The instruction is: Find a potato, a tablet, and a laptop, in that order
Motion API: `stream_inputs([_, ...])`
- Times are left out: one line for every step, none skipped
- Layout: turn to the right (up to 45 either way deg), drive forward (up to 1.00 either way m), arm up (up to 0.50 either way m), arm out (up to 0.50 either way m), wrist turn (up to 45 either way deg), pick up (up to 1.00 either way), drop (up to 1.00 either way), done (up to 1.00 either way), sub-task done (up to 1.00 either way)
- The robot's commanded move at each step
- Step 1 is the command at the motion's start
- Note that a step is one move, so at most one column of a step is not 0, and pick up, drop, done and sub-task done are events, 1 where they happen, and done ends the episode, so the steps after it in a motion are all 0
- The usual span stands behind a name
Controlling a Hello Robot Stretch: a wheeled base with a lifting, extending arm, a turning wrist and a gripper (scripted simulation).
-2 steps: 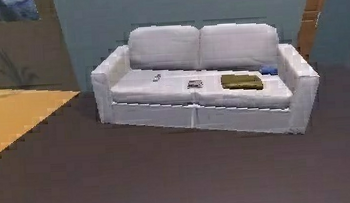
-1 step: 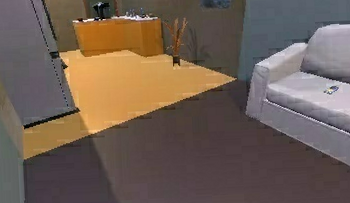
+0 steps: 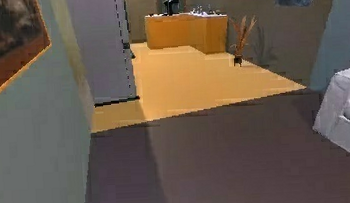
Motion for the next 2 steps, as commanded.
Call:
stream_inputs([0.0,1.0,0.0,0.0,0.0,0.0,0.0,0.0,0.0])
stream_inputs([0.0,1.0,0.0,0.0,0.0,0.0,0.0,0.0,0.0])
